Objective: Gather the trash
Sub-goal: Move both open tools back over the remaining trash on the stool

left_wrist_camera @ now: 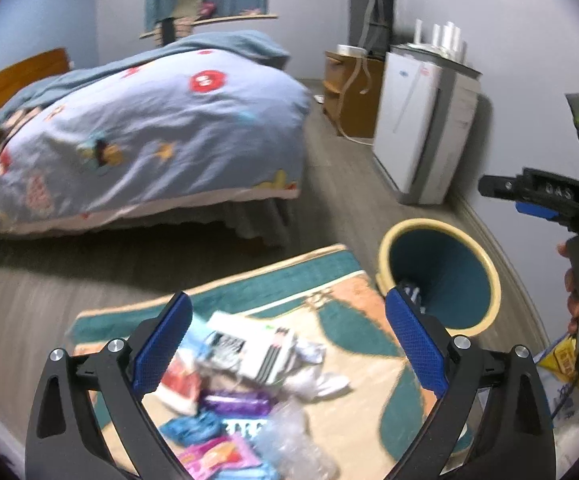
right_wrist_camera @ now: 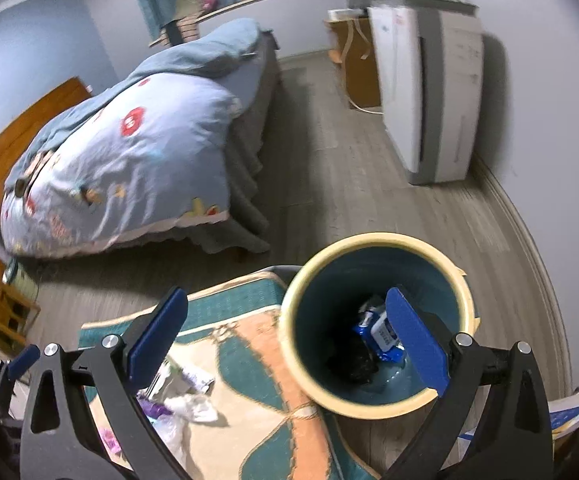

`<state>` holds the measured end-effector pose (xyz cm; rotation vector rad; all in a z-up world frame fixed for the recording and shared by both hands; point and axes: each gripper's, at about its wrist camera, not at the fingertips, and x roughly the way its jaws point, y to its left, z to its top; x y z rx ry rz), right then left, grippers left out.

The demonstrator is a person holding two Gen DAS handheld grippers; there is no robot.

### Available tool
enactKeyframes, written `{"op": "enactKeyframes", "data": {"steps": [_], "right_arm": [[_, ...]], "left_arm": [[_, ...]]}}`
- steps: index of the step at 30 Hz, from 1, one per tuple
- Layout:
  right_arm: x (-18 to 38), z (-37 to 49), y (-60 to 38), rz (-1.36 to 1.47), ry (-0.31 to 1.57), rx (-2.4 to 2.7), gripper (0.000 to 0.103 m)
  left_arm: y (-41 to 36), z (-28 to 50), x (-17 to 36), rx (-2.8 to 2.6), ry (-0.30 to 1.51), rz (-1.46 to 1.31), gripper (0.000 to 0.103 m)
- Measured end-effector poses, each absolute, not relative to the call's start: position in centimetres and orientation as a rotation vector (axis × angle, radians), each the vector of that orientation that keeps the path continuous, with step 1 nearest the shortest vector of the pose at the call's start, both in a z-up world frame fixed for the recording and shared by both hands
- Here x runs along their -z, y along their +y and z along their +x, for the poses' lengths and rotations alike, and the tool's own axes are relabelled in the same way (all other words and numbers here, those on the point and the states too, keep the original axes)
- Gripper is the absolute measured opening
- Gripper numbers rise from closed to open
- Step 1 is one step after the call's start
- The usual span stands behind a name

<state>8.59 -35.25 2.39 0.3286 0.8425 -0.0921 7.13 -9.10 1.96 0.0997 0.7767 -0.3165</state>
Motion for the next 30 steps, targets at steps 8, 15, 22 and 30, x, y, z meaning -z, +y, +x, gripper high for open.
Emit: {"op": "enactKeyframes", "data": {"steps": [8, 15, 22, 30], "right_arm": [[-2.9, 7.8, -29.1, 0.232, 0.852, 0.018, 0.098], [-2.0, 7.2, -25.2, 0.148, 0.873, -0.012, 0.098], [0.6, 7.5, -22.4, 0.148, 0.945, -0.025, 0.097], [3.8, 7.6, -20.4, 0.153, 1.014, -0.039, 0.097]], "left_arm": [[-3.6, 5.3, -1.7, 0.228, 0.77, 0.062, 0.097], [0.9, 4.9, -1.2, 0.159, 0.783, 0.032, 0.097], [3.6, 4.6, -1.3, 0.122, 0.784, 0.003, 0.097], [5.3, 5.3, 0.0, 0.083, 0.83, 0.01, 0.097]]}}
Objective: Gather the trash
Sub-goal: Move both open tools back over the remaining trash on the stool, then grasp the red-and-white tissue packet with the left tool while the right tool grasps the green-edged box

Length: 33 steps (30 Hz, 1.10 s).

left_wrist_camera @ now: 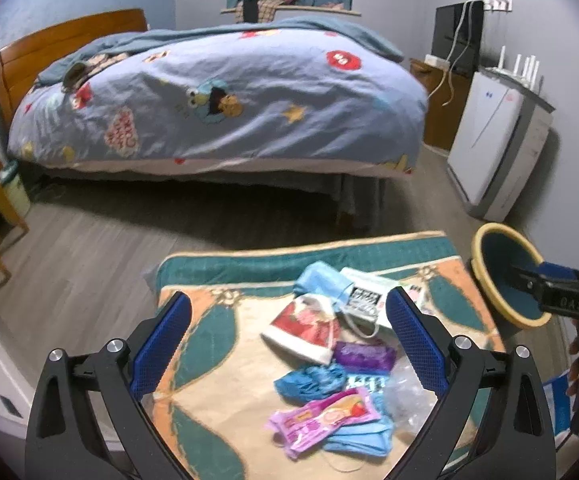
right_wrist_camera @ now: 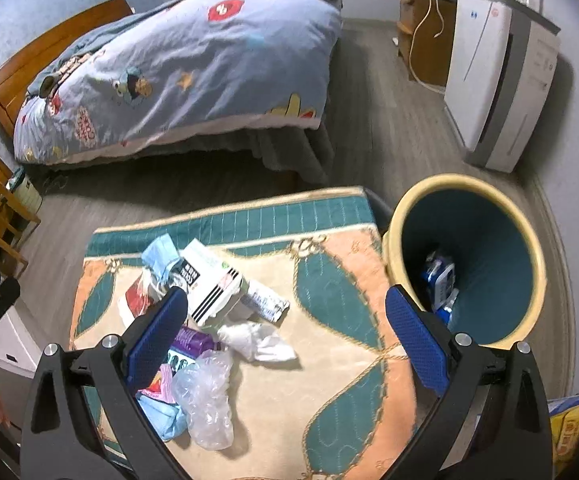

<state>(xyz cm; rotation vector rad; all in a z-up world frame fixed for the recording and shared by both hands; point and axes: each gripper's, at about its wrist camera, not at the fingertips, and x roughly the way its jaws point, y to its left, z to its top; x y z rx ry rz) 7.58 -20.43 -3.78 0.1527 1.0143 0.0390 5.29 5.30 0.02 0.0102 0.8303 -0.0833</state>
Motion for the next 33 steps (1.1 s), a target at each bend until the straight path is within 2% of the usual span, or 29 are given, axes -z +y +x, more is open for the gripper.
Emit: {"op": "enactKeyframes", "data": {"steps": [14, 25, 33], "right_arm": [[8.7, 9.8, -18.5, 0.196, 1.114, -0.06, 0.097], [10.2, 13.0, -17.6, 0.21, 1.101, -0.087, 0.097], [12.3, 15.2, -17.8, 0.3, 1.19, -0.117, 0.097]], "left_arm": [[7.2, 7.3, 3.3, 0.021, 0.934, 0.043, 0.097], [3.3, 10.0, 8.3, 0.116, 1.021, 0.248, 0.097], [1.2, 11.2, 12.3, 0.161, 1.094, 0.268, 0.097]]}}
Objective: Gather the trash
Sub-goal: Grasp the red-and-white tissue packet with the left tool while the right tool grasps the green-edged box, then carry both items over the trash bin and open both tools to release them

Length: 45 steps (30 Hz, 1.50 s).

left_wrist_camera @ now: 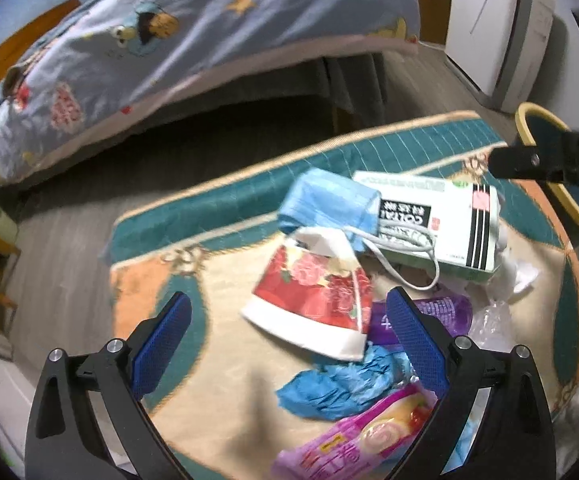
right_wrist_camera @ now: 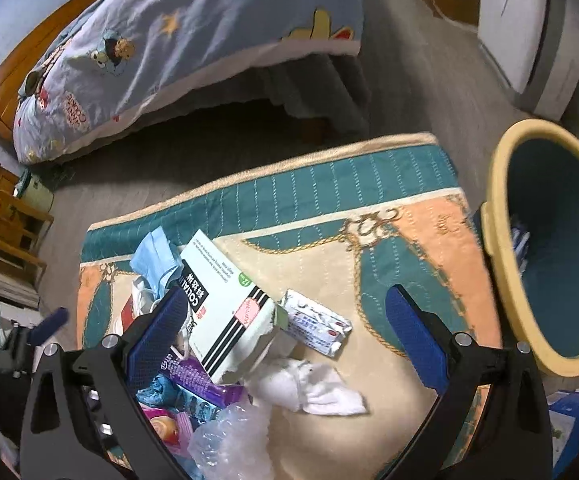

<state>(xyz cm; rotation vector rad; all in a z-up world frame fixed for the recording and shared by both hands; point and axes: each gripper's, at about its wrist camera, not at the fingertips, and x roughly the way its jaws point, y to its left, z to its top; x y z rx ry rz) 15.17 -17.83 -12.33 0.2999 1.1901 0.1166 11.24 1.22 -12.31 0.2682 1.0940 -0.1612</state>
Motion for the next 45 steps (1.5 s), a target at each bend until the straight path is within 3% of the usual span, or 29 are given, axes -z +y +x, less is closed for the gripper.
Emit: {"op": "enactKeyframes", "data": {"steps": [10, 15, 18, 19, 23, 27, 34, 45], "right_arm": [[14.5, 16.2, -16.9, 0.367, 1.259, -0.15, 0.094], [14.9, 16.2, -15.8, 0.354, 1.285, -0.193, 0.069], [15.3, 16.1, -15.4, 0.382, 1.306, -0.229, 0.048], [15.4, 16.0, -15.4, 0.393, 1.31, -0.235, 0.036], [14.6, 15.7, -15.5, 0.432, 1.295, -0.254, 0.029], [12.7, 15.0, -15.1, 0.42, 1.259, -0.273, 0.024], [8.4, 13.3, -15.5, 0.345, 1.168, -0.275, 0.018], [3.1, 10.9, -17.5, 0.241, 1.044, -0.242, 0.018]], "left_arm": [[0.8, 12.1, 13.8, 0.192, 1.138, 0.195, 0.092], [0.5, 11.8, 14.4, 0.243, 1.18, 0.198, 0.071], [0.1, 11.7, 14.7, 0.255, 1.203, 0.204, 0.056], [0.1, 11.7, 14.7, 0.252, 1.203, 0.201, 0.048], [0.1, 11.6, 14.2, 0.263, 1.2, 0.194, 0.032], [0.2, 11.2, 13.4, 0.253, 1.175, 0.197, 0.022], [1.8, 10.2, 10.4, 0.242, 1.131, 0.124, 0.015], [1.6, 7.9, 5.3, 0.275, 1.021, 0.09, 0.006]]}}
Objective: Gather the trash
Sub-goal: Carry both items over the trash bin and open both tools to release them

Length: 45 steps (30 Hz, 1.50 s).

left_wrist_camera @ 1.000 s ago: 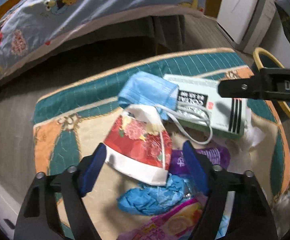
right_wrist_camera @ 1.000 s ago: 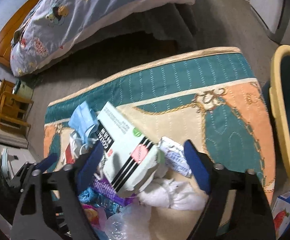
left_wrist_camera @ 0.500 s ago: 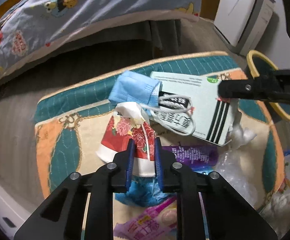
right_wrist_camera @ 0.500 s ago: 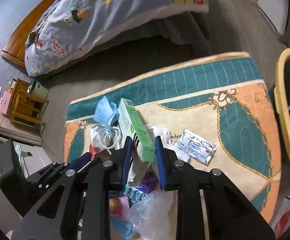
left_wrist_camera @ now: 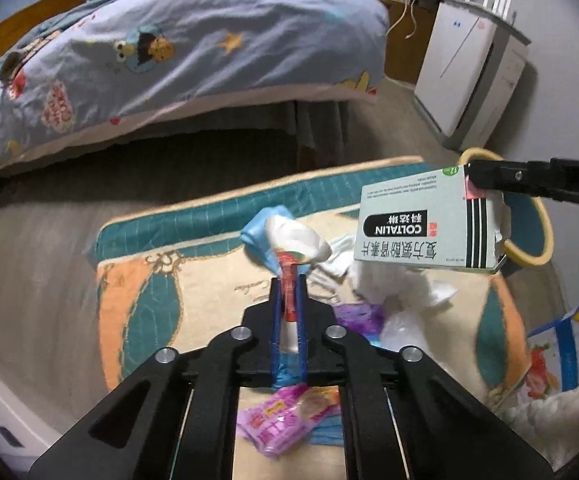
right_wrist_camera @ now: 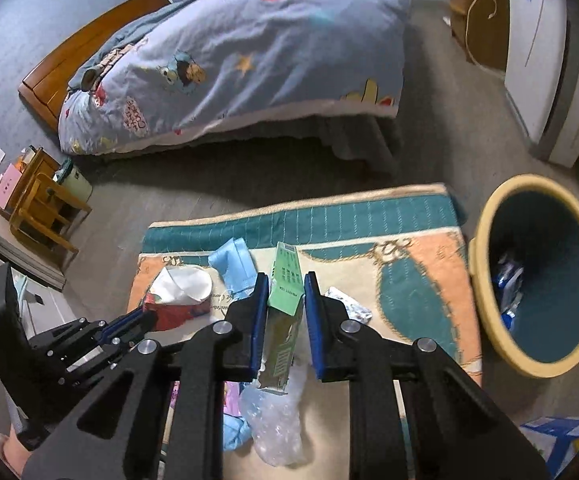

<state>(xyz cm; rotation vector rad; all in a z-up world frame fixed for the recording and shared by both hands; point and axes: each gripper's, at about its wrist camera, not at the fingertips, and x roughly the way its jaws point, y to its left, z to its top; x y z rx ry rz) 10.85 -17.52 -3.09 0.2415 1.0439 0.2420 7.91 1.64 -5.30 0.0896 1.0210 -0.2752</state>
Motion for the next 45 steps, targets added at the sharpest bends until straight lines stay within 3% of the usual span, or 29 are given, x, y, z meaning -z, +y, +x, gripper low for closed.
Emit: {"op": "enactKeyframes", "data": {"steps": [18, 45], "right_arm": [[-1.0, 8.1, -24.3, 0.159, 0.922, -0.159, 0.018], [-1.0, 7.6, -39.0, 0.256, 0.861, 0.065, 0.018]], "left_arm": [[-5.4, 7.1, 0.3, 0.439, 0.871, 0.055, 0.006], [-19.3, 8.7, 2.9, 0.6, 0.885, 0.144, 0.006]]}}
